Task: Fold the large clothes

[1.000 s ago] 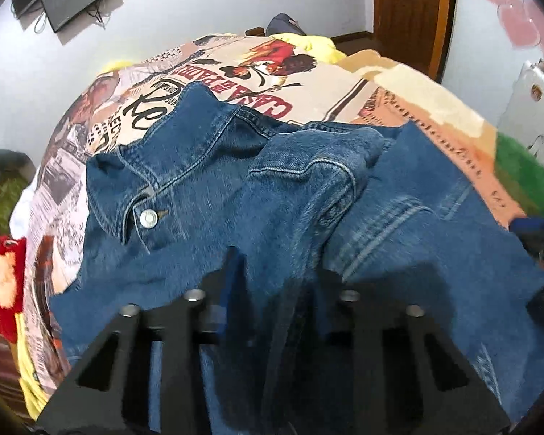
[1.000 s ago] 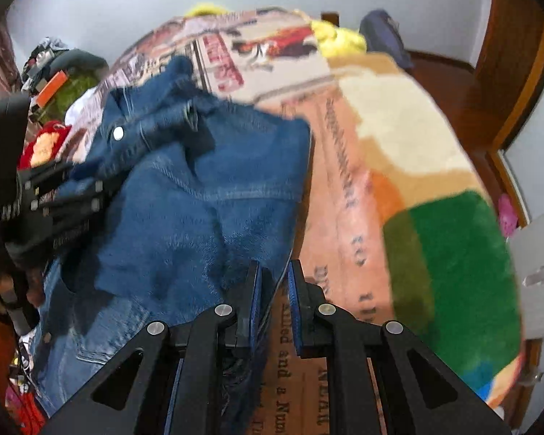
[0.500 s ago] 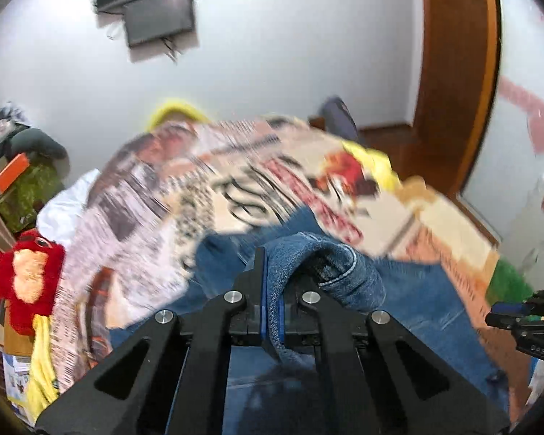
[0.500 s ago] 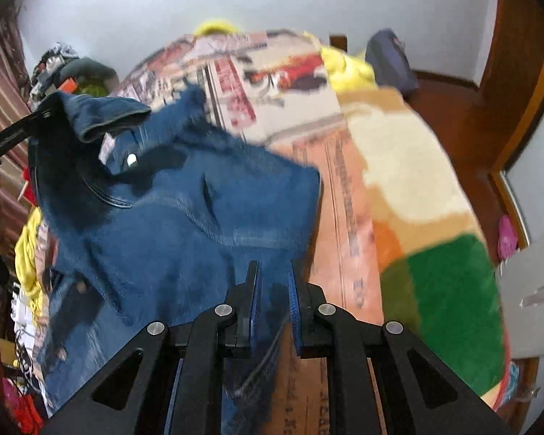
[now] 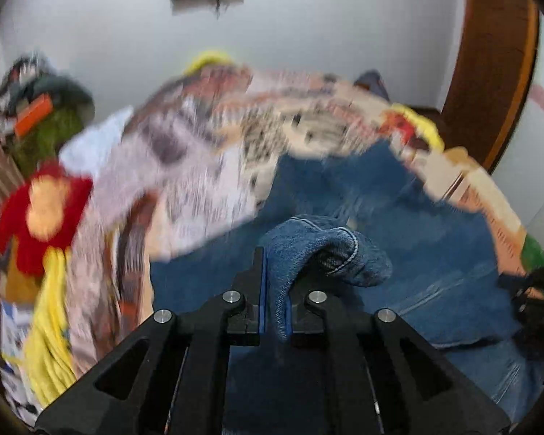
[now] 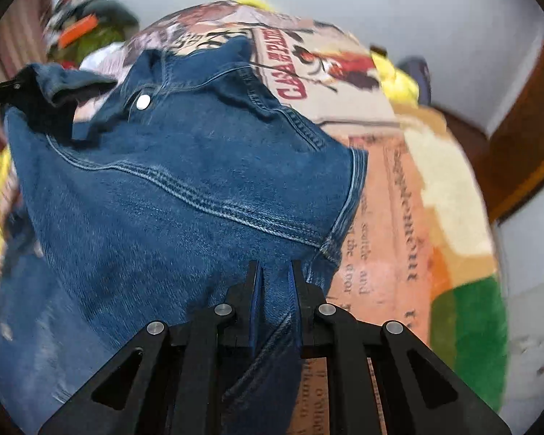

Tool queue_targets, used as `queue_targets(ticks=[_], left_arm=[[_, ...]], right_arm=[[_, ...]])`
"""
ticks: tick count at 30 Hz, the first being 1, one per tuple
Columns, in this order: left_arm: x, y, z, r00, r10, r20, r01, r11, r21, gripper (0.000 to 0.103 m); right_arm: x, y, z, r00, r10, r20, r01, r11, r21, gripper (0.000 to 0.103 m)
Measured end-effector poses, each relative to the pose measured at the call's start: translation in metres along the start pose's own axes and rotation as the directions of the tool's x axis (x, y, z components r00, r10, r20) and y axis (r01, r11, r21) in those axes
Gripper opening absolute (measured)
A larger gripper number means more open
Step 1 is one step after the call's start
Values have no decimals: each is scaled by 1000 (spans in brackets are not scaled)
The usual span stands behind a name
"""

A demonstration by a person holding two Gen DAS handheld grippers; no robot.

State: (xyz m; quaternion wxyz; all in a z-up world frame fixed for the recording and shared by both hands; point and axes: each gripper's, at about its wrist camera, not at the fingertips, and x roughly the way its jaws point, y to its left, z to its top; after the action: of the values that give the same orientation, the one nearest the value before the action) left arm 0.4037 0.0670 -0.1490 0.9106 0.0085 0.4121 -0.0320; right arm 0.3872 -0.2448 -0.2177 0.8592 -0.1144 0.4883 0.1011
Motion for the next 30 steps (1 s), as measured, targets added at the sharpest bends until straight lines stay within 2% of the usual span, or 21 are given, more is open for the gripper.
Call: queue_targets(ticks=[1, 3, 9, 15, 17, 18, 20, 21, 22, 23, 25, 28, 30], left_arm=[[6, 8, -9, 1000, -6, -22, 6, 1000, -18, 20], [13, 21, -26, 999, -17, -48, 15, 999, -47, 26], [18, 46, -69, 997, -28, -76, 19, 993, -116, 31], [31, 71, -104, 988, 28, -151, -53, 986, -160, 32], [38, 82, -117, 983, -10, -186, -28, 980, -199, 34], [39, 85, -122, 982, -22, -187, -18, 977, -212, 36], [36, 85, -128, 984, -10, -178, -28, 978, -208, 39], [33, 83, -128, 985, 7, -175, -42, 979, -198, 41], [31, 81, -129, 985, 28, -173, -60, 981, -182, 45], [29, 79, -129, 984, 46, -172, -75, 983, -165, 46], [25, 77, -129, 982, 63, -178, -88, 986, -138, 54], [18, 80, -131, 977, 85, -194, -108, 988, -112, 67], [12, 84, -131, 979, 73, -189, -96, 988, -119, 68]], right_arm=[[0, 2, -1, 1000, -16, 1, 16, 1000, -18, 11], [-1, 2, -2, 1000, -28, -2, 28, 999, -29, 11], [0, -4, -3, 1000, -14, -14, 14, 1000, 2, 11], [-1, 2, -8, 996, -82, -17, 81, 996, -27, 11], [-1, -1, -9, 997, -69, -18, 68, 998, -12, 11], [-1, -3, -9, 998, -64, -21, 64, 998, -5, 15], [-1, -4, -9, 995, -102, -24, 102, 995, -7, 37], [-1, -6, -10, 988, -155, -19, 155, 988, -9, 61], [-3, -9, -12, 982, -187, -14, 187, 982, -7, 72], [-3, -15, -13, 984, -179, -16, 179, 984, 4, 73], [-3, -33, -17, 995, -84, -48, 88, 993, 81, 73], [-3, -54, -21, 998, 20, -67, -7, 981, 192, 73], [-3, -61, -22, 995, 55, -78, -35, 971, 238, 73]])
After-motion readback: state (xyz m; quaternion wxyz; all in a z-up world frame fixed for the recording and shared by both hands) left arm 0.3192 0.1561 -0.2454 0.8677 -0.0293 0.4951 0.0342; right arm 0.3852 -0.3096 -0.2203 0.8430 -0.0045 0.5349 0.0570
